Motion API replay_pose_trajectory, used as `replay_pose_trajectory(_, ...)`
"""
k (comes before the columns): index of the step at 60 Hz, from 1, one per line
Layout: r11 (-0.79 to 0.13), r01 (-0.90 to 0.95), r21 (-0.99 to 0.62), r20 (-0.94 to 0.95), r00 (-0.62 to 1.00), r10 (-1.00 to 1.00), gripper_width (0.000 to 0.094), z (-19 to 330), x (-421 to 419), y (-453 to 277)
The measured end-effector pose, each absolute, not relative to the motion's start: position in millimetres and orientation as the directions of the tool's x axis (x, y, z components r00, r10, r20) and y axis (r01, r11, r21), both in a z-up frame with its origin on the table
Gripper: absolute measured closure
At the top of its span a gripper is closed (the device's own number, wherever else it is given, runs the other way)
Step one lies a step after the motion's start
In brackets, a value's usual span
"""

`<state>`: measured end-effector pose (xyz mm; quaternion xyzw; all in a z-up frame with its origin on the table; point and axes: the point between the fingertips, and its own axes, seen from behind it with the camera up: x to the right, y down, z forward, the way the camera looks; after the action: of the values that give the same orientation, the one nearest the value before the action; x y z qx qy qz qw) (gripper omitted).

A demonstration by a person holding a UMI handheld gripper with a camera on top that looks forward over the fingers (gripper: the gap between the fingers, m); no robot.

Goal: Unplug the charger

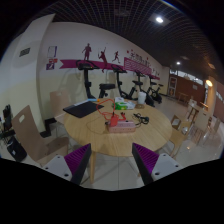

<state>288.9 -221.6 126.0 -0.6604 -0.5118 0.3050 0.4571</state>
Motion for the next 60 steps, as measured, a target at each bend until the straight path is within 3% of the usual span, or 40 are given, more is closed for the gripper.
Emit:
replay_pose_trajectory(15,-0.032,0.386,-0.922,0.077,0.263,0.962,0.0075,117.8,252.1,-213.7)
replay_pose_trajectory(28,-0.017,0.356,-0.934,0.074,0.238,0.968,0.0075,100.9,167.0,-189.6)
replay_pose_trajectory(60,-0.079,0.343,-0.936,0.000,0.223,0.975,0.0078,46.1,-8.7,-130.2)
